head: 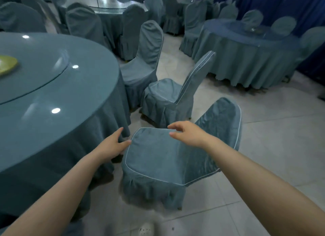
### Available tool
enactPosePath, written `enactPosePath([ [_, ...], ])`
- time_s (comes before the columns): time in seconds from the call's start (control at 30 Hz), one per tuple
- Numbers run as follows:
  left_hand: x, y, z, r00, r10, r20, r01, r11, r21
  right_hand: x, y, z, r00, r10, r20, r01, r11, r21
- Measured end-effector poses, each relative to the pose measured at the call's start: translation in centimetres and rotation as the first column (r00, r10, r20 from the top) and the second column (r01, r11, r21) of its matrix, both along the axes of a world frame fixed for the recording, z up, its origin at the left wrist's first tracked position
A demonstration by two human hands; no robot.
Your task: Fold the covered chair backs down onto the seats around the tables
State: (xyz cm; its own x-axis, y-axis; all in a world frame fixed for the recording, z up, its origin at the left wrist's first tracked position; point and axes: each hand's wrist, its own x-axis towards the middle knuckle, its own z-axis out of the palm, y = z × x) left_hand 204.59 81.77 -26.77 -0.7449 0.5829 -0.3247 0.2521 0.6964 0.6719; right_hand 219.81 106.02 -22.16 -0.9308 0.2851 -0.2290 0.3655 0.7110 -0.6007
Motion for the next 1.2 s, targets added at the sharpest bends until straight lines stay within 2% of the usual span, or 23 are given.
enactPosePath([
  [0.3, -3.4, 14.0, 0.6, 1.0, -0.022, -0.001, 0.022, 1.0, 0.012, -3.8, 14.4, 1.2, 0.993, 0.098, 0.069, -0.108, 0.981, 0.163],
  [0.47, -2.4, 20.3, -0.9, 0.994, 0.111, -0.008, -0.111, 0.993, 0.034, -5.8, 22.9, 0.0, 0.956, 0.277, 0.1, -0.293, 0.928, 0.228],
  [0.63, 3.7, 26.6, -2.2, 0.94, 0.315, 0.13, -0.323, 0.945, 0.047, -5.6, 29.6, -1.1, 0.858, 0.491, 0.153, -0.512, 0.844, 0.16],
  [0.77, 9.1, 30.9, -1.7, 0.907, 0.361, 0.217, -0.382, 0.922, 0.066, -4.9, 32.9, -1.5, 0.777, 0.61, 0.152, -0.629, 0.749, 0.207],
  [0.87, 12.4, 33.0, -0.8, 0.887, 0.396, 0.239, -0.42, 0.906, 0.056, -4.6, 34.4, -1.5, 0.753, 0.649, 0.108, -0.655, 0.725, 0.213],
  [1.07, 16.8, 35.3, 0.0, 0.918, 0.291, 0.27, -0.293, 0.955, -0.034, -2.6, 36.3, -3.6, 0.785, 0.618, 0.039, -0.614, 0.771, 0.169],
  [1.13, 17.4, 36.3, -0.3, 0.929, 0.284, 0.237, -0.282, 0.959, -0.043, -2.4, 36.4, -4.4, 0.793, 0.608, -0.047, -0.59, 0.784, 0.191],
  [1.2, 18.4, 37.4, -0.7, 0.923, 0.302, 0.239, -0.296, 0.953, -0.062, -2.8, 36.6, -4.5, 0.768, 0.638, -0.064, -0.615, 0.761, 0.204],
])
